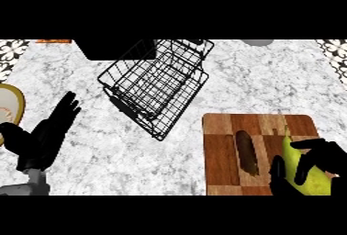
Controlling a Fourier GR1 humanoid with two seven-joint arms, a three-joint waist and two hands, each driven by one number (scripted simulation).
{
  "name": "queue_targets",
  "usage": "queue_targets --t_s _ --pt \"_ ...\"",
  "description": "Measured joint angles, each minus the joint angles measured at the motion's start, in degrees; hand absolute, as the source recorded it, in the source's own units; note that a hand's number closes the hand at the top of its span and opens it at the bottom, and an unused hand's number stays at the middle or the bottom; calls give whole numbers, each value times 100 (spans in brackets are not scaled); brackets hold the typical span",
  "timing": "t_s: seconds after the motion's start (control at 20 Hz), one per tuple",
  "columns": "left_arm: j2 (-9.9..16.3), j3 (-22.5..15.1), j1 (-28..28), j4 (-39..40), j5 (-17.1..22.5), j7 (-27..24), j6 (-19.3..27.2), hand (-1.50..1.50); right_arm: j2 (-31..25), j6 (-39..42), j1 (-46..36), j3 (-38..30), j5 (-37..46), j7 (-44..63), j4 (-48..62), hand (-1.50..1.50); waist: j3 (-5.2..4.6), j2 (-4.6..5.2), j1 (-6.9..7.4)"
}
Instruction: Pick the pear from the cutting board and place it in the tiered basket
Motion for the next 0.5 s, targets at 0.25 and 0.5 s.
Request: queue_targets --t_s 0.25,0.5 --pt "-40 -28 -112 64 -59 3 -56 0 692 979 -1198 426 104 568 -51 150 -4 19 73" --pt "-128 -106 -136 -11 -163 88 -1 0 1676 1820 -2629 597 173 868 393 150 -7 24 134"
